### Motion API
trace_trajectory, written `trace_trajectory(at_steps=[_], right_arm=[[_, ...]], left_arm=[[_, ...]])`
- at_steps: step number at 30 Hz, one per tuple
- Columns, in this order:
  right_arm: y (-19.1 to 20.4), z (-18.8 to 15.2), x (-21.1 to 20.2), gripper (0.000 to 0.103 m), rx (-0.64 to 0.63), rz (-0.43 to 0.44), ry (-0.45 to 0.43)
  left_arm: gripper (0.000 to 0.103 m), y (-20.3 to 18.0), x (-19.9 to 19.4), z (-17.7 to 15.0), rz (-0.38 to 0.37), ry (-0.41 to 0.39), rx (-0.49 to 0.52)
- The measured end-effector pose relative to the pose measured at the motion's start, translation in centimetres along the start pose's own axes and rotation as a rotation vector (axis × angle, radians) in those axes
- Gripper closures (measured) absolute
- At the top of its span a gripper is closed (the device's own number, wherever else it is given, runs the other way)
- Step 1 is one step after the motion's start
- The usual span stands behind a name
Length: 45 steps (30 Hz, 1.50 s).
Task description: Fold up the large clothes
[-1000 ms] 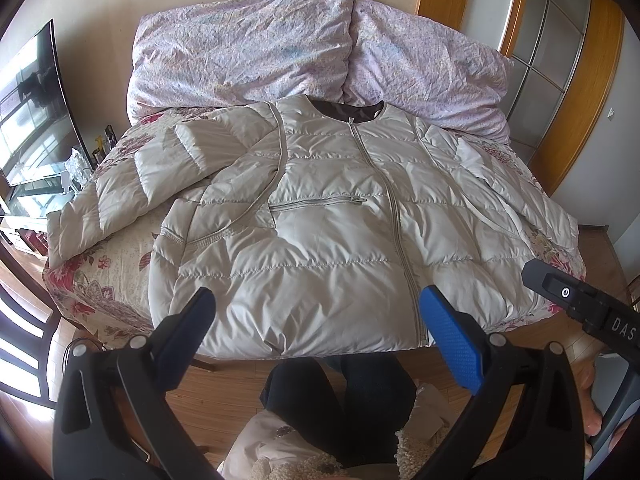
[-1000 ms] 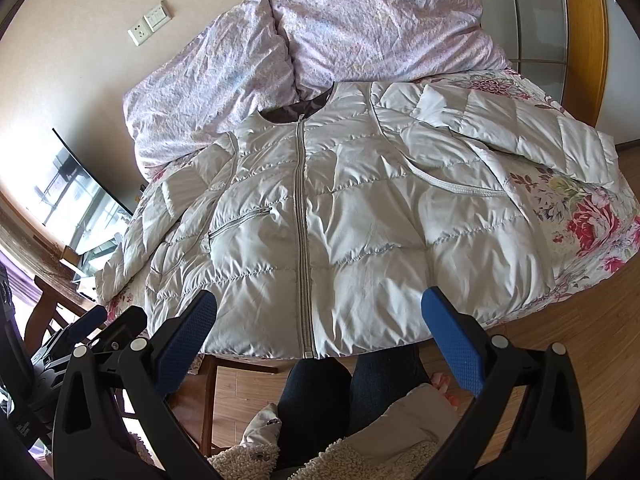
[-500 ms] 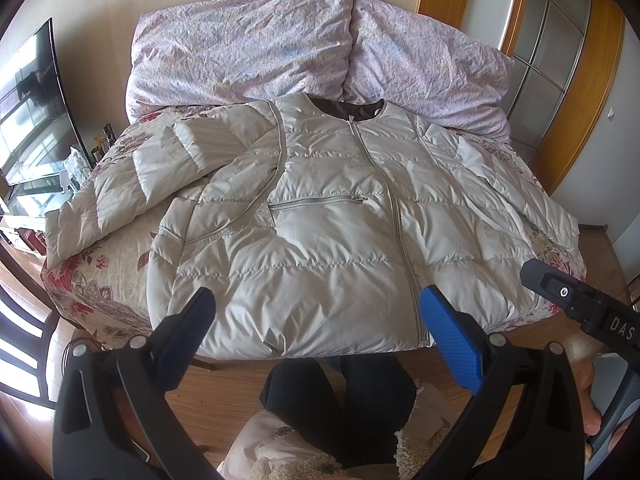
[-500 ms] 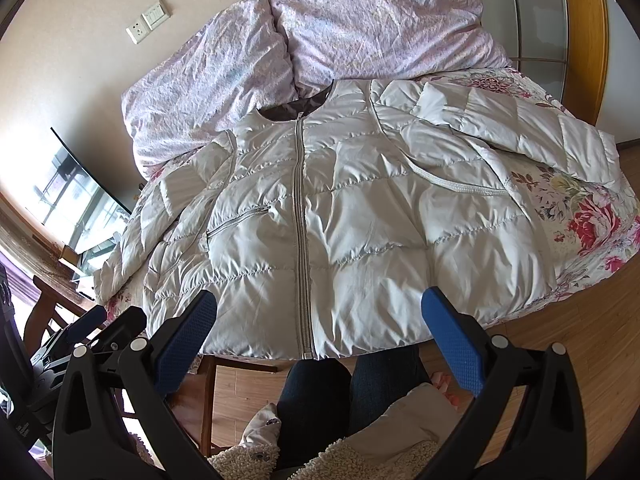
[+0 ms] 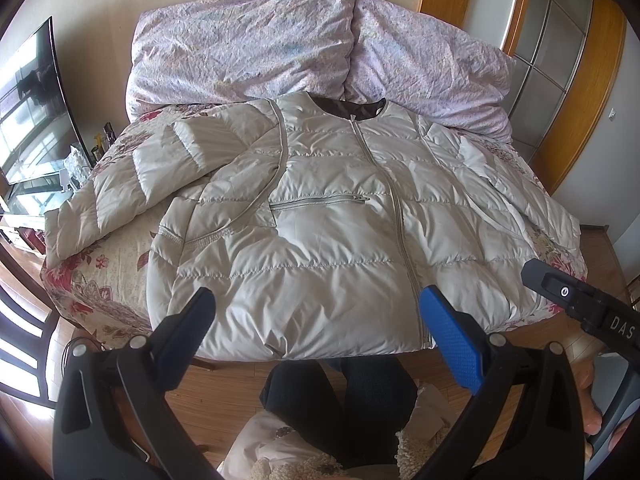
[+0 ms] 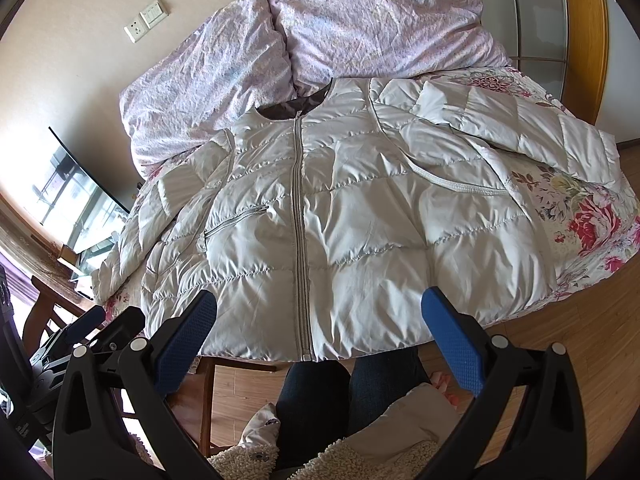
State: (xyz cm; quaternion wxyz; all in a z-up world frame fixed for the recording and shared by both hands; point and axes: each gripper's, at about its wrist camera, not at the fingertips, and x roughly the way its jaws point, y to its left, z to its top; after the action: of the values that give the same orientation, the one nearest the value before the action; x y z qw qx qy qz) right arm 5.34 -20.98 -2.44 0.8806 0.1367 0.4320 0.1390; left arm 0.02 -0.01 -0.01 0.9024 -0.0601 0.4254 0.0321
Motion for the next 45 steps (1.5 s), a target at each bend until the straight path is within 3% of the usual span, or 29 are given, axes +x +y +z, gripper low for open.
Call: trace_trajectory(at_steps=[18, 23, 27, 31, 40, 45], right_arm=[[0.6, 0.5, 0.0, 0.001, 0.0, -0.004, 0.001], [-1.4, 1.3, 1.1, 0.001, 0.021, -0.06, -0.062], [-5.1, 2.4, 1.4, 0.001, 0.107, -0.137, -0.188], [-10.0, 3.1, 1.8, 0.001, 0.24, -0.144, -0.266], [-23.5, 4.3, 5.0, 0.002, 0.611, -0.163, -0.185], [-30.8, 4.0, 5.7, 0.017, 0.859, -0.094, -0.23]], left_arm=[[0.002, 0.2, -0.1, 0.1, 0.003, 0.004, 0.002], [0.002, 0.9, 1.9, 0.1, 0.009, 0.003, -0.004], [0.002, 2.1, 3.9, 0.4, 0.035, 0.003, -0.016], [0.002, 1.8, 4.6, 1.0, 0.043, 0.019, -0.017], [0.002, 2.3, 9.5, 2.7, 0.03, 0.099, -0.036], [0.002, 3.2, 12.0, 3.4, -0.054, 0.138, -0.097]])
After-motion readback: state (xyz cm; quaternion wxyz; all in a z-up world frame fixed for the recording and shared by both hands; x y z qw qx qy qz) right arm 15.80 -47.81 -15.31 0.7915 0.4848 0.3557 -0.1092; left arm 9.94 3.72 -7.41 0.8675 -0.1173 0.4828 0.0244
